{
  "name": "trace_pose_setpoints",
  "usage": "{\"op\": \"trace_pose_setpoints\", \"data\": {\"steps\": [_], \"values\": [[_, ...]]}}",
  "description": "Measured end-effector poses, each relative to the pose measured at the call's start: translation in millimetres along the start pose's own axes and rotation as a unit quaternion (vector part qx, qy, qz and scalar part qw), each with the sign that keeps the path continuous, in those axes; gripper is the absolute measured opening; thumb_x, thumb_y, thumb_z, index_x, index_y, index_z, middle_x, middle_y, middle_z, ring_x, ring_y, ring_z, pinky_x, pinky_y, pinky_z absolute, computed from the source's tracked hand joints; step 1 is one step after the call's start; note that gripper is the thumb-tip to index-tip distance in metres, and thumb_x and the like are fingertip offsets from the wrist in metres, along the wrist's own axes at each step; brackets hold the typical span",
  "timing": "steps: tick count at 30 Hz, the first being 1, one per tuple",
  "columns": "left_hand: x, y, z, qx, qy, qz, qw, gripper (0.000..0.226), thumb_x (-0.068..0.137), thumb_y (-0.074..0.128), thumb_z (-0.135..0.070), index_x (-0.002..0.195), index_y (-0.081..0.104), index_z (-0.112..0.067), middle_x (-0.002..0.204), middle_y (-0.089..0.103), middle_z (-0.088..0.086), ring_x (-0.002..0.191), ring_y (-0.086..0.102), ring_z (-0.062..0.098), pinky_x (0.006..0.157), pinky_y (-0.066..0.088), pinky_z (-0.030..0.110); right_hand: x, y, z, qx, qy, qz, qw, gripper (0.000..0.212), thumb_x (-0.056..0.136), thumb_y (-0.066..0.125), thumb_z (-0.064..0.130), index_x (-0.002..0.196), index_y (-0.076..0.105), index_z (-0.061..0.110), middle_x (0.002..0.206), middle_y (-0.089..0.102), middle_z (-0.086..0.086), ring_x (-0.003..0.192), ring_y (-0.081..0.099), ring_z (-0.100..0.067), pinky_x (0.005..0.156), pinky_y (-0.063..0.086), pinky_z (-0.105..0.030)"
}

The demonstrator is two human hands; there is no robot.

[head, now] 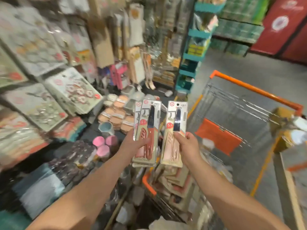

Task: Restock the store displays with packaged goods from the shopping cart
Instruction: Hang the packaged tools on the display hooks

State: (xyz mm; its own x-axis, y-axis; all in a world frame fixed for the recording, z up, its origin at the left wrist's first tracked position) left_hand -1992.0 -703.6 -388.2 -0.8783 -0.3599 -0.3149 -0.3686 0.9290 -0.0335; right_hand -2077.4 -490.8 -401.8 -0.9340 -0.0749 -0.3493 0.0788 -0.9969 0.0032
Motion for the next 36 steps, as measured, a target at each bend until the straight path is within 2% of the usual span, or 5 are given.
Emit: {"op": "trace_pose_setpoints", "data": {"steps": [8, 12, 21, 32, 36], "values": [[-43.3, -167.4, -83.0, -0.023, 0.074, -0.191, 0.979, 0.101, 0.054, 0.087, -0.056, 0.139, 0.047, -0.018, 0.132, 0.061, 0.004, 0.118, 0.059, 0.025, 0.104, 0.046, 0.049, -37.7, 190.3, 98.9, -0.054, -0.102, 0.18, 0.977, 0.025, 0.081, 0.073, 0.038, 0.078, 0.06, 0.017, 0.065, 0.063, 0.001, 0.063, 0.059, -0.021, 0.065, 0.048, -0.04], [-72.9, -232.3, -129.1, -0.074, 0.124, -0.279, 0.949, 0.035, 0.08, 0.078, -0.005, 0.102, 0.058, -0.023, 0.089, 0.069, -0.001, 0.084, 0.068, 0.019, 0.072, 0.055, 0.02, -65.7, 268.7, 144.4, -0.037, -0.127, 0.258, 0.957, 0.026, 0.086, 0.072, 0.024, 0.079, 0.056, 0.006, 0.068, 0.062, -0.019, 0.06, 0.056, -0.029, 0.06, 0.046, -0.042], [-116.5, -299.9, -236.1, -0.085, 0.199, -0.356, 0.909, 0.097, 0.052, 0.09, -0.047, 0.135, 0.045, -0.028, 0.126, 0.066, 0.005, 0.106, 0.068, 0.028, 0.094, 0.053, 0.054, -98.8, 371.6, 257.9, -0.002, -0.199, 0.37, 0.908, 0.017, 0.09, 0.069, 0.014, 0.104, 0.061, 0.009, 0.089, 0.075, -0.01, 0.079, 0.072, -0.024, 0.079, 0.056, -0.042], [-109.8, -334.2, -327.7, -0.053, 0.247, -0.412, 0.875, 0.044, 0.085, 0.074, -0.007, 0.123, 0.055, -0.011, 0.111, 0.071, 0.01, 0.096, 0.071, 0.025, 0.089, 0.057, 0.045, -76.7, 442.0, 368.4, -0.027, -0.291, 0.405, 0.866, 0.083, 0.066, 0.068, 0.06, 0.135, 0.051, 0.017, 0.129, 0.064, -0.003, 0.115, 0.063, -0.026, 0.1, 0.05, -0.052], [-104.9, -342.0, -343.4, -0.041, 0.256, -0.421, 0.869, 0.046, 0.085, 0.075, -0.011, 0.126, 0.054, -0.014, 0.109, 0.071, 0.006, 0.095, 0.072, 0.023, 0.087, 0.058, 0.045, -90.3, 456.2, 408.6, -0.038, -0.33, 0.398, 0.855, 0.041, 0.09, 0.064, 0.04, 0.121, 0.055, 0.015, 0.115, 0.066, -0.001, 0.102, 0.064, -0.02, 0.097, 0.05, -0.044]]}}
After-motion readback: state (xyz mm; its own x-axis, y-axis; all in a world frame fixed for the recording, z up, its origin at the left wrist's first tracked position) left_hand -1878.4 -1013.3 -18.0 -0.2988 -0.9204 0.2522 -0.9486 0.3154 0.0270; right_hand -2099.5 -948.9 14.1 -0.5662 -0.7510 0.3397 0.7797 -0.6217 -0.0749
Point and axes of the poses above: each hand's wrist, its own x-axis towards the middle knuckle, its own y-axis out of the palm, z = x × y, the point moved 9 cm from there along x, towards the middle knuckle
